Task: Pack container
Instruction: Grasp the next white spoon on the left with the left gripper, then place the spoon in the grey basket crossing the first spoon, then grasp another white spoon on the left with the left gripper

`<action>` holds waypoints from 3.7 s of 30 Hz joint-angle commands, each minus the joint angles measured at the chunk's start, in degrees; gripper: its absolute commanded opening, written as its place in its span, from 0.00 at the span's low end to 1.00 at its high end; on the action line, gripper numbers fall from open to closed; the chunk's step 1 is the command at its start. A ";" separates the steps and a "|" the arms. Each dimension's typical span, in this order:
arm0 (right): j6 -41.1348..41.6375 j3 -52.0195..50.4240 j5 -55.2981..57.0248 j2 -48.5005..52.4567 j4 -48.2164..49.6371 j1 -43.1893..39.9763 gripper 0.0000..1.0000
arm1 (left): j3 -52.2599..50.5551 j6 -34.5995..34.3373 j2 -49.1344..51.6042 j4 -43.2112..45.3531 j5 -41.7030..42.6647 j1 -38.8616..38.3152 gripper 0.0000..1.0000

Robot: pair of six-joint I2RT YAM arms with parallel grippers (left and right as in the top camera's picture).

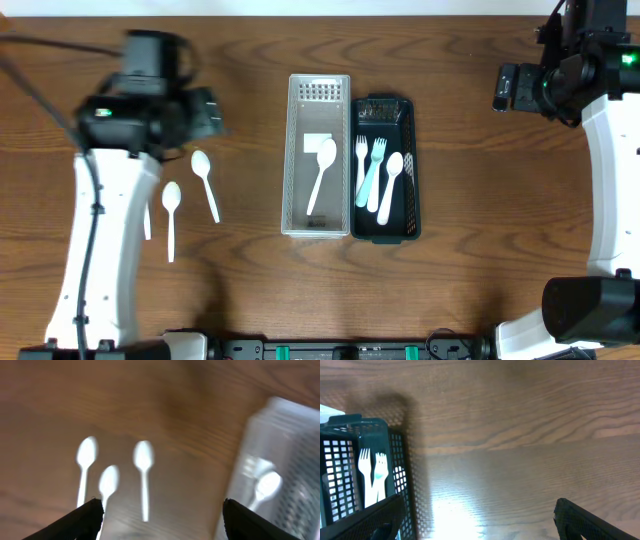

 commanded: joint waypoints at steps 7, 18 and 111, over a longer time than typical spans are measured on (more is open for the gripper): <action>-0.72 -0.07 0.42 -0.37 0.04 -0.46 0.98 | -13.38 -0.68 11.15 4.94 5.68 10.38 0.81; -0.74 -0.07 0.42 -0.37 -0.15 -0.46 0.98 | -16.04 1.49 22.86 13.75 9.90 6.64 0.82; -1.79 -0.07 1.05 -0.37 -0.76 -0.90 0.99 | -18.73 2.80 0.07 0.70 -0.61 8.07 0.77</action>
